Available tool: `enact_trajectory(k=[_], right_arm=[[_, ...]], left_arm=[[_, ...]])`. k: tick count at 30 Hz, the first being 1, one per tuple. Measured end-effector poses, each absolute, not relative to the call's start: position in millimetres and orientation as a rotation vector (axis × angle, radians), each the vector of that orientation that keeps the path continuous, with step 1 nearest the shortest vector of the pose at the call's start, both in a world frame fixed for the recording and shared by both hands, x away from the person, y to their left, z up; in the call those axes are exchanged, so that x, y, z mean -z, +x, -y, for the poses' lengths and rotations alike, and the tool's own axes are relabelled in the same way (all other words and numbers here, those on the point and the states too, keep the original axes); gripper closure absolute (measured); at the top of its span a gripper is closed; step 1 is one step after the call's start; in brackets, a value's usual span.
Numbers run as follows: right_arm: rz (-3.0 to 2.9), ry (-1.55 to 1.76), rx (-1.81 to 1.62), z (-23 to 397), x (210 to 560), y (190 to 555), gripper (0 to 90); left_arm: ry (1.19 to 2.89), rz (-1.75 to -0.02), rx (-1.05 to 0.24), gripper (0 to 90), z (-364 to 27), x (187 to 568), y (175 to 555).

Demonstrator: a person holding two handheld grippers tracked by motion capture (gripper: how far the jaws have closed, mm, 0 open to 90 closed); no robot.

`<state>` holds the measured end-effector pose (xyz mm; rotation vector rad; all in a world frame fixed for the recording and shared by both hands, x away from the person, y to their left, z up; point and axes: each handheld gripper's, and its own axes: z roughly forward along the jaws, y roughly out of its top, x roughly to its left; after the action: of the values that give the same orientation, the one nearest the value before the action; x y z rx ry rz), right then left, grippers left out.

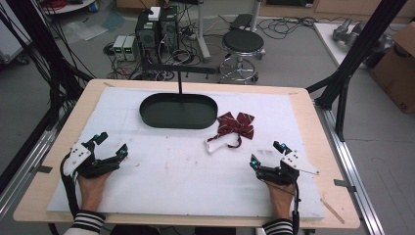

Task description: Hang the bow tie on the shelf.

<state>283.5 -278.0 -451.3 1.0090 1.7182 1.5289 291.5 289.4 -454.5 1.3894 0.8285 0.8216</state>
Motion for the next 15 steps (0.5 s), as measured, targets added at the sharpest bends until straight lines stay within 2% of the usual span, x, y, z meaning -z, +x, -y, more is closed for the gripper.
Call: enact_trajectory(k=[15], right_arm=[[-1.712, 1.026, -1.545, 279.9, 451.2, 284.6, 0.8]], left_arm=[[1.392, -0.818, -0.823, 12.7, -289.1, 454.6, 291.2]])
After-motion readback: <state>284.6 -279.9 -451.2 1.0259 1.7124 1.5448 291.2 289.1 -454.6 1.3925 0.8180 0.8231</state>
